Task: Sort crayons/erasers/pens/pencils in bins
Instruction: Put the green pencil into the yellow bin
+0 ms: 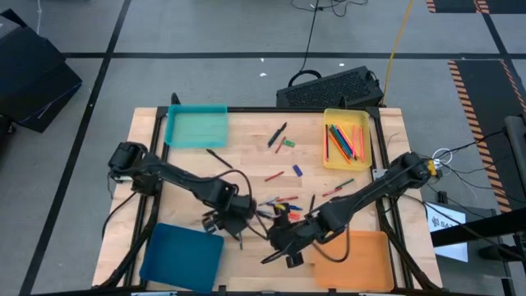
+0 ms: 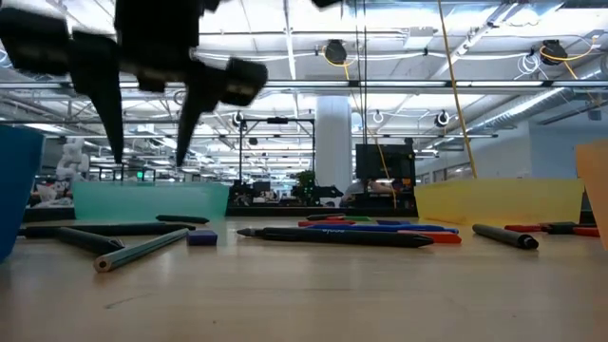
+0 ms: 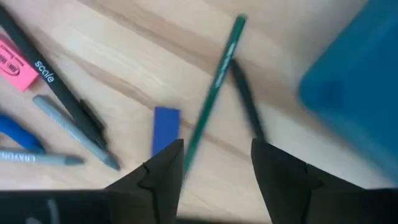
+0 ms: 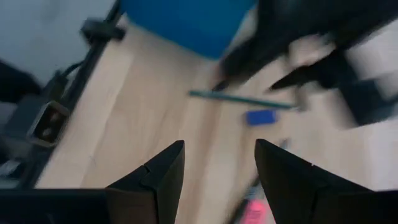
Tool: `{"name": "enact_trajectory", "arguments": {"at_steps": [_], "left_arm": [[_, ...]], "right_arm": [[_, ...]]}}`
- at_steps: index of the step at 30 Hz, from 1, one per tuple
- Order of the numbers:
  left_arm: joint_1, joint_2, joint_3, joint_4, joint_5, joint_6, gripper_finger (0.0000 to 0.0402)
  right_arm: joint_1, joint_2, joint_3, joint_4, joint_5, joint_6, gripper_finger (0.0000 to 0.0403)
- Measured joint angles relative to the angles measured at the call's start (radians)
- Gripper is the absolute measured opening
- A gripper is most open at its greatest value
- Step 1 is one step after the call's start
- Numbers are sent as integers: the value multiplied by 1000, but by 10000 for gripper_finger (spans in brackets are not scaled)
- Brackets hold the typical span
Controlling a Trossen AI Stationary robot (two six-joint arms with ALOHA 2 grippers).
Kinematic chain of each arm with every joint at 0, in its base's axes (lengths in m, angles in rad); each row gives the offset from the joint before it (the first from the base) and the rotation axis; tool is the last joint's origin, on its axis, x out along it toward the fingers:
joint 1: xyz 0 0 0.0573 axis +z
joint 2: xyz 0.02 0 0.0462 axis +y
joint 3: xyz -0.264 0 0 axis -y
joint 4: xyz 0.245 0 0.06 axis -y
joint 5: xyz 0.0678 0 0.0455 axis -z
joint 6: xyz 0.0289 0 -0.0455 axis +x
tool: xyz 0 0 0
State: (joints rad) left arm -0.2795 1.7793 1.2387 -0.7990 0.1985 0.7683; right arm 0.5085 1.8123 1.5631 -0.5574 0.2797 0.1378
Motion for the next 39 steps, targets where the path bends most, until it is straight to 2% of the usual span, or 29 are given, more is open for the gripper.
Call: {"name": "enact_trajectory", "arguments": {"at_steps": [6, 8, 11, 17, 20, 25, 34, 39], "left_arm": [[71, 1, -149, 209, 41, 188, 191], [96, -4, -180, 281, 64, 180, 191], [133, -25, -186, 295, 72, 183, 188], [195, -19, -227, 331, 225, 206, 145], [209, -12, -283, 352, 225, 241, 119], [217, -20, -381, 508, 237, 309, 93], [216, -18, -493, 755, 299, 238, 90], [222, -16, -560, 918, 325, 122, 90]], "right_arm": [[2, -109, 0, 9, 116, -33, 187], [-2, -133, 0, 9, 131, -15, 187], [-11, -147, 0, 20, 141, 25, 181], [-18, -142, 0, 31, 139, 86, 174], [-18, -139, 0, 33, 140, 107, 174], [-18, -138, 0, 36, 139, 112, 174], [-18, -138, 0, 38, 136, 105, 174], [-18, -138, 0, 77, 136, 104, 174]]}}
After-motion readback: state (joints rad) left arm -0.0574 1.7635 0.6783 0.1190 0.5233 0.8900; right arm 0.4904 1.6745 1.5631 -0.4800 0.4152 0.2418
